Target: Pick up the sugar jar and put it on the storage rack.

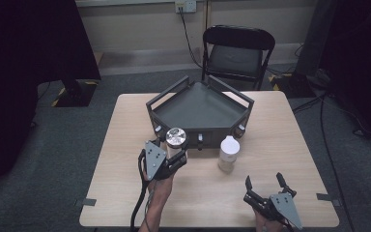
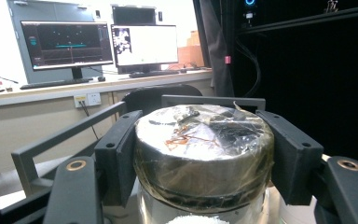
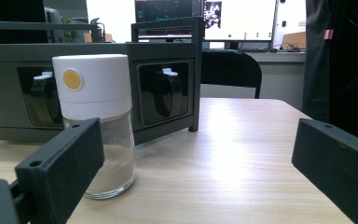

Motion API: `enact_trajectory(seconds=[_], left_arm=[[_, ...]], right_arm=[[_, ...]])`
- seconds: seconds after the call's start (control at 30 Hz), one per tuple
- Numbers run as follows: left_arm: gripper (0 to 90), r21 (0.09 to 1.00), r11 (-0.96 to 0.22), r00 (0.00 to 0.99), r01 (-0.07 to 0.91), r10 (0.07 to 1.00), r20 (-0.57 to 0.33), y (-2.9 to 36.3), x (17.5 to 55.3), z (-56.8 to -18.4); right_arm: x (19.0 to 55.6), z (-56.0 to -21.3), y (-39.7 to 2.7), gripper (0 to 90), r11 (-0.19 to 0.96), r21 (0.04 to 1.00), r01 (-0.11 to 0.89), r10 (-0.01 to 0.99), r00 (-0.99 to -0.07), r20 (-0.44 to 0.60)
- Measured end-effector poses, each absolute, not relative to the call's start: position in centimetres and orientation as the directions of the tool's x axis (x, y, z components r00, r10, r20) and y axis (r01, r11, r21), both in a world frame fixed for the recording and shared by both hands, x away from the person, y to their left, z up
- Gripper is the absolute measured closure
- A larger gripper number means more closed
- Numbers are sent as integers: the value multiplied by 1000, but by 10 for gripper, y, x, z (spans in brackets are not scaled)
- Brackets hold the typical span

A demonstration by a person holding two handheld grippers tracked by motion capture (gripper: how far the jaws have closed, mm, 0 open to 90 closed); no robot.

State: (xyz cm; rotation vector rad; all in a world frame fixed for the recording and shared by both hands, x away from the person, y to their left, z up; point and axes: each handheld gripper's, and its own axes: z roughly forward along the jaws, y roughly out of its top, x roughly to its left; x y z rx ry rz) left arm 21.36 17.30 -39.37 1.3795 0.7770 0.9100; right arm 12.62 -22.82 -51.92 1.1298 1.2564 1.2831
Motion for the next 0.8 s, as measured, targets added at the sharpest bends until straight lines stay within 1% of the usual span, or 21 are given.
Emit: enact_trajectory(seconds=[0.03,0.1,0.13,0.23,0.47,0.6,0.7,0.8], left_arm=[[347,996,-26,462,-80,885,60,173,214,-394],[347,999,12,478,-46,879,11,175,221,-388],[347,999,17,478,-45,878,7,174,224,-387],[347,998,-12,450,-58,892,37,167,227,-381],[347,999,-26,396,-46,917,42,153,240,-369],[347,998,-40,365,-40,929,52,145,256,-364],[347,999,-25,350,-29,936,33,142,268,-363],[347,999,-32,332,-25,943,38,139,277,-361]], right_arm=[[126,-519,-228,10,11,999,-35,996,-91,-14],[126,-519,-228,10,11,999,-35,996,-91,-14],[126,-519,-228,10,11,999,-34,996,-91,-14],[126,-519,-228,10,11,999,-35,996,-91,-14],[126,-519,-228,10,12,999,-36,996,-91,-15],[126,-519,-229,10,11,999,-36,995,-96,-15],[126,-519,-230,10,11,999,-36,995,-103,-14],[126,-519,-231,10,11,999,-36,994,-106,-14]])
